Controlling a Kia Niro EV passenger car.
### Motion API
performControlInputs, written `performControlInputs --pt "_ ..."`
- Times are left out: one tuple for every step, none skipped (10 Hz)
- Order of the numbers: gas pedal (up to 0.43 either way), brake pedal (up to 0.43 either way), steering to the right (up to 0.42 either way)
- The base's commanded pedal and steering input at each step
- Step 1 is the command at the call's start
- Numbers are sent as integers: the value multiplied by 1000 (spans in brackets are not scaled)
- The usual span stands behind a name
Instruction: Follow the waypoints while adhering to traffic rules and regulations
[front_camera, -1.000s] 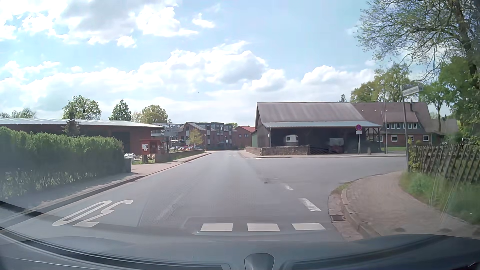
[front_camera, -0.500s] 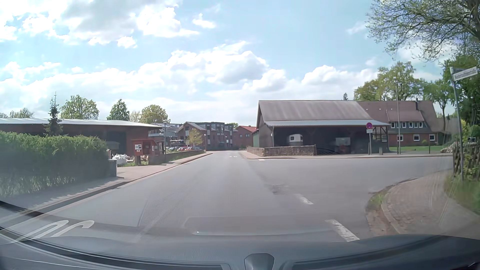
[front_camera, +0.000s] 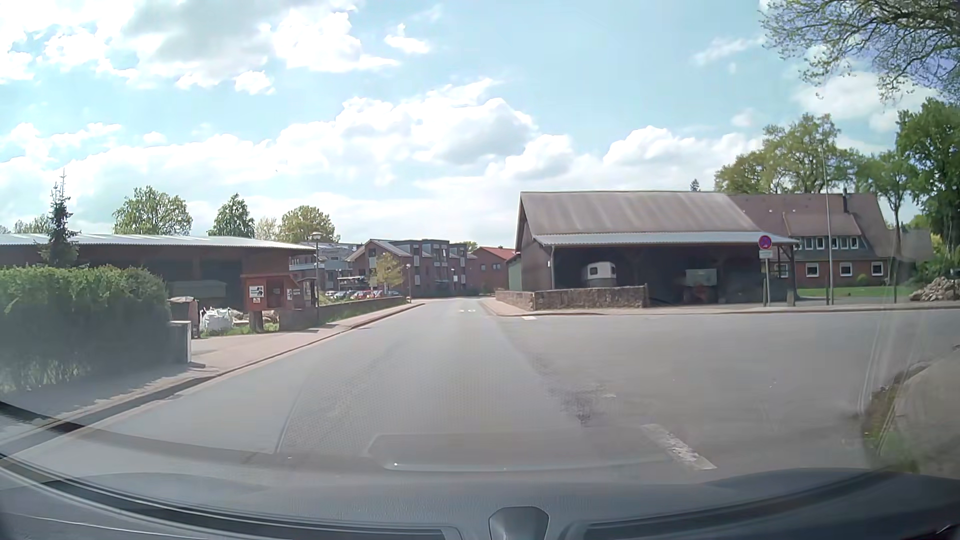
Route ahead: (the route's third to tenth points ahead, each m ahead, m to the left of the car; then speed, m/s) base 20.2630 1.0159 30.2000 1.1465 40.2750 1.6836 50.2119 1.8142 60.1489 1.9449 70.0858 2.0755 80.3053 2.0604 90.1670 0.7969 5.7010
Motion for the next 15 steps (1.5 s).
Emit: performControlInputs --pt "130 0 -7" --pt "130 0 -6" --pt "118 0 -7" --pt "118 0 -7" --pt "110 0 -7" --pt "87 0 -7" --pt "0 0 -7" --pt "0 0 -7" --pt "0 0 -9" --pt "0 0 -12" --pt "0 0 -14" --pt "0 0 -15" --pt "20 0 -15" --pt "39 0 -15" --pt "47 0 -15"
